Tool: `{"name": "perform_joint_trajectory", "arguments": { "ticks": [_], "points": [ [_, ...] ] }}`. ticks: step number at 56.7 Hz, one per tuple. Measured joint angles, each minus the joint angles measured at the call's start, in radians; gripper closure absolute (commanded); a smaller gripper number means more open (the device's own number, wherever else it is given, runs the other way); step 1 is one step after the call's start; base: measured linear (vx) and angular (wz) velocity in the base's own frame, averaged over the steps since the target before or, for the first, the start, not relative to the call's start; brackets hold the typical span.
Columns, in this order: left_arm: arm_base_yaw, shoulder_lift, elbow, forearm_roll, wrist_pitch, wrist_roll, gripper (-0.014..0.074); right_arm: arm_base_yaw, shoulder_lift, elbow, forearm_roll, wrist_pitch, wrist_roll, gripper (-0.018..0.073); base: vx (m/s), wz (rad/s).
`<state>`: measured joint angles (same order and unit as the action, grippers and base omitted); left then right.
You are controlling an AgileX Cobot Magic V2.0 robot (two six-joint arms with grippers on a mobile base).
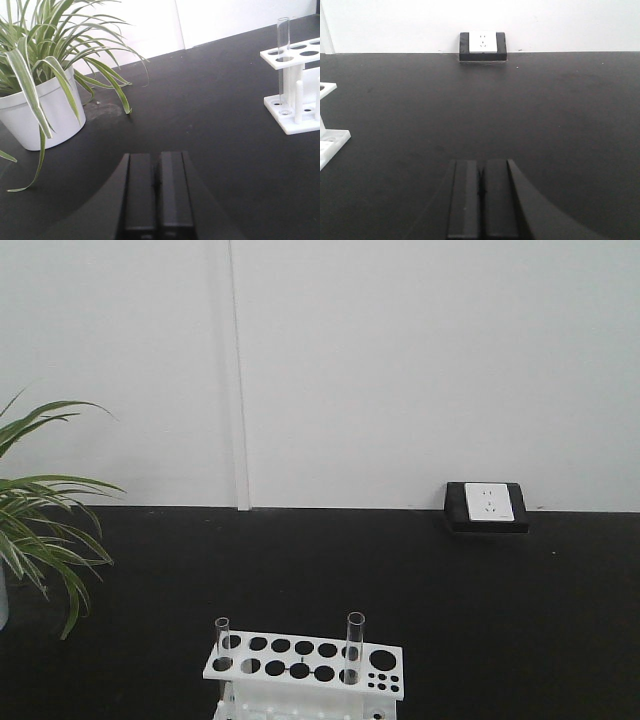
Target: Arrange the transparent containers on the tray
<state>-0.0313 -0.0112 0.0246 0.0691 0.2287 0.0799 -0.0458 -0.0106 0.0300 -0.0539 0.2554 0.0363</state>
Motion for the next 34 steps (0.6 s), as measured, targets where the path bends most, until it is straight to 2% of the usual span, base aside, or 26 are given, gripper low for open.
{"name": "perform_joint_trajectory", "arguments": {
  "ticks": [34],
  "points": [
    [0.0,0.0,0.0,0.0,0.0,0.0,0.0603,0.0,0.0,0.0,0.0,0.0,0.0,0.0571,0.0,0.0]
  ]
}}
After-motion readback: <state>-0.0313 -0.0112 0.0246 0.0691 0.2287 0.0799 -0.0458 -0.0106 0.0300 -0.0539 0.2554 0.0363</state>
